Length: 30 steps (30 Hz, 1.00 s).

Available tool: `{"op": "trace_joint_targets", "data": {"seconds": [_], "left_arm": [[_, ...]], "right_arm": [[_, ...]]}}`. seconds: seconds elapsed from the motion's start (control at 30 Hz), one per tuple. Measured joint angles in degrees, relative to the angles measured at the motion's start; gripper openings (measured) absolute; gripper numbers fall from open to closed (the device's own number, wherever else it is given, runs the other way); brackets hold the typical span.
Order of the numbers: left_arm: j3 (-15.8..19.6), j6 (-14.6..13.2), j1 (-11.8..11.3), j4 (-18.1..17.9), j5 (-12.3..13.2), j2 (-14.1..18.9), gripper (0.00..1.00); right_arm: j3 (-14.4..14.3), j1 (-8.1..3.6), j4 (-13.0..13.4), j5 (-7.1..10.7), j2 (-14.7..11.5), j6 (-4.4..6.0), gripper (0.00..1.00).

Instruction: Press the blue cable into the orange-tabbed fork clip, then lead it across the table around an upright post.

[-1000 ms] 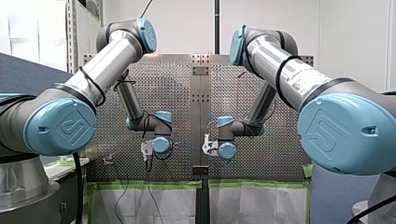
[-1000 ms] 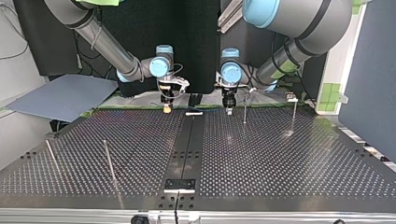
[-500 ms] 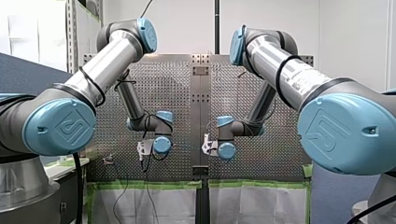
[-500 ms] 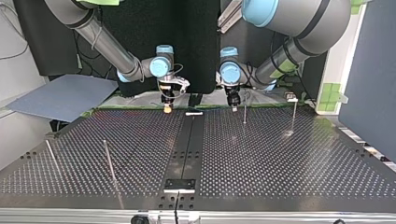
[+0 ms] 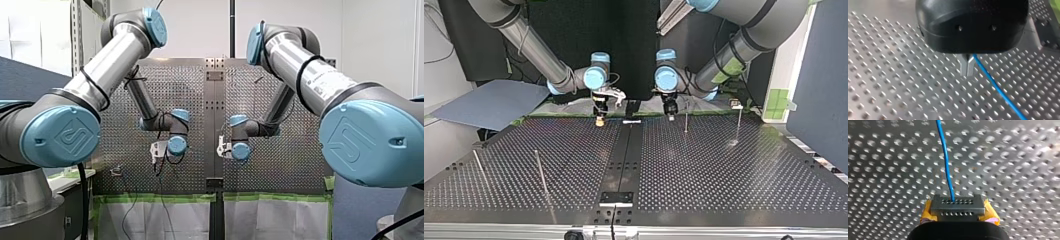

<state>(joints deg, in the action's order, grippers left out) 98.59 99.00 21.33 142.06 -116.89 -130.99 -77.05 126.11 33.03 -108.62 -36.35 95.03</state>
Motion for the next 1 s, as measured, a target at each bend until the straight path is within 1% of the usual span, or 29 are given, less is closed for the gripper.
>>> {"op": "trace_joint_targets", "data": {"seconds": [0.1, 0.27, 0.47, 0.73, 1.0], "left_arm": [[0.0, 0.1, 0.6, 1.6, 0.1, 1.6, 0.00], [-0.1, 0.4, 1.3, 4.4, 0.3, 4.7, 0.00], [-0.5, 0.5, 1.7, 6.8, 1.5, 7.9, 0.00], [-1.1, 0.7, 2.4, 9.2, 1.8, 11.8, 0.00], [-3.6, 0.7, 2.8, 12.4, 1.3, 15.8, 0.00]], "right_arm": [[0.0, 0.15, -1.9, -0.26, -1.8, -0.04, 0.00], [0.1, 0.33, -4.9, 0.01, -4.9, -0.08, 0.00], [0.0, 0.55, -7.0, 0.59, -8.1, -0.10, 0.00], [0.4, 0.98, -7.7, 0.68, -11.9, -0.16, 0.00], [0.7, 1.27, -8.1, 0.93, -15.9, -0.18, 0.00]]}}
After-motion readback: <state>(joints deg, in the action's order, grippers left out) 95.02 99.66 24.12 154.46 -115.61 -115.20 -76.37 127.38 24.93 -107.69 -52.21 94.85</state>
